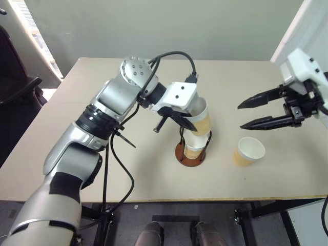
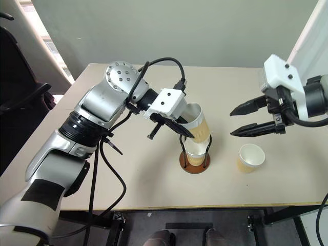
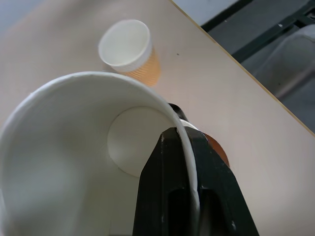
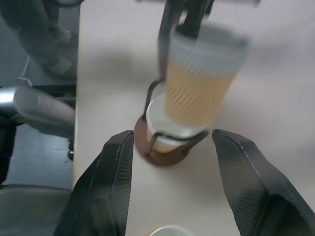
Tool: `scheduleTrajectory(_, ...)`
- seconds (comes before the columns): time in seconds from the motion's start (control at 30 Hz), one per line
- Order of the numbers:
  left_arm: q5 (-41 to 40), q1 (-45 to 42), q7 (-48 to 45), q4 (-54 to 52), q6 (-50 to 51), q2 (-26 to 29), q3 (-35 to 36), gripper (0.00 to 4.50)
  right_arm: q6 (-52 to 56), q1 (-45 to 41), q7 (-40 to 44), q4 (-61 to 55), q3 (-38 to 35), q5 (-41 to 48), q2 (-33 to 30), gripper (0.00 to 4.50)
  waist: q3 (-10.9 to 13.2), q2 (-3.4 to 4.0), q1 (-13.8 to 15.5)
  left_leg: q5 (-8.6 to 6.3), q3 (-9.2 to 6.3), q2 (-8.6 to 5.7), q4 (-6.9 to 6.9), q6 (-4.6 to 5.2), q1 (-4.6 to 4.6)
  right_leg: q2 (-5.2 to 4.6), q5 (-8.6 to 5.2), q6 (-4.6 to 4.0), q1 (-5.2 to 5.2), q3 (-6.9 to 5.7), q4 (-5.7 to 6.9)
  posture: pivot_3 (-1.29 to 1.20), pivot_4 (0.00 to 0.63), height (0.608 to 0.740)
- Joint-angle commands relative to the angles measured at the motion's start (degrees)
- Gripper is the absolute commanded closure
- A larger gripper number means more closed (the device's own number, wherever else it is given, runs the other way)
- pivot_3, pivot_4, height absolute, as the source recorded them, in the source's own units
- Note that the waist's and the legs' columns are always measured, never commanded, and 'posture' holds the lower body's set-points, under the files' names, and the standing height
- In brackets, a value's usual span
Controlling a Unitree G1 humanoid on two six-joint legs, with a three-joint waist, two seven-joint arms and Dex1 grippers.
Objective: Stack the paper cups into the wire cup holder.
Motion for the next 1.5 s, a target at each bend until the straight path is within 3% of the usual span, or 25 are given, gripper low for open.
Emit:
scheduleTrajectory(0.03, -1.3, -1.2, -2.3, -0.8, -1.5, 0.3, -1.2, 4.44, 1.8, -2.9, 0.5, 0.3, 0.3, 0.0, -1.1, 1.90, 0.0, 0.00, 0.3, -0.02, 0.00, 0.00, 0.03, 0.03, -0.02, 0.00, -0.01, 0.02, 0.00, 0.00, 0.00, 0.00, 0.150, 0.740)
scheduleTrajectory(0.33, -1.8, -0.2, -2.3, -1.9, -2.7, 1.0, -4.4, 4.44, 2.2, -5.8, 1.1, 1.6, 1.6, -1.4, -1.5, 1.90, 0.0, 0.00, 0.5, -0.08, 0.02, -0.01, 0.23, 0.13, -0.07, -0.01, -0.03, 0.05, 0.02, 0.00, 0.03, 0.00, 0.150, 0.740)
scheduleTrajectory(0.67, 4.3, 1.1, -2.3, 0.8, -7.7, -1.5, -5.3, 4.44, 2.6, -3.9, 0.9, 0.5, 0.5, -0.9, -1.6, 1.90, 0.0, 0.01, 0.5, -0.13, 0.01, -0.01, 0.53, 0.20, -0.07, -0.01, -0.01, 0.09, 0.10, -0.01, 0.08, 0.00, 0.150, 0.740)
scheduleTrajectory(0.77, 5.8, 1.2, -2.3, 1.7, -8.7, -2.6, -5.0, 3.85, 2.4, -3.4, 0.9, 0.3, 0.3, -0.9, -1.8, 1.90, 0.0, 0.01, 0.6, -0.14, 0.02, -0.02, 0.59, 0.22, -0.07, -0.01, 0.01, 0.12, 0.13, -0.01, 0.08, 0.00, 0.150, 0.740)
scheduleTrajectory(1.13, 6.6, -1.0, 0.1, 5.6, -6.7, -7.0, 0.8, 0.02, 2.2, -0.2, -0.1, -0.9, -0.1, -1.5, -3.4, 1.90, 0.0, 0.02, 0.7, -0.17, 0.04, -0.02, 0.62, 0.27, -0.08, -0.02, 0.04, 0.16, 0.15, -0.01, 0.07, 0.00, 0.150, 0.740)
scheduleTrajectory(1.37, -1.8, -2.0, -2.3, 4.4, 0.7, -2.6, 10.0, 0.02, 2.3, 15.3, -3.5, -11.1, -4.7, -0.5, -6.5, 1.90, 0.0, 0.05, 0.6, -0.20, 0.10, -0.01, 0.59, 0.26, -0.11, 0.01, 0.00, 0.23, 0.14, 0.00, 0.05, 0.00, 0.150, 0.740)
scheduleTrajectory(1.5, -7.6, 1.1, -2.2, -0.2, 8.5, 1.8, 15.3, 0.02, -1.5, 26.7, -7.5, -14.5, -5.2, -5.1, -7.3, 1.90, 0.0, 0.06, 0.6, -0.21, 0.20, 0.00, 0.62, 0.25, -0.09, -0.01, -0.01, 0.27, 0.15, 0.06, 0.03, 0.00, 0.150, 0.740)
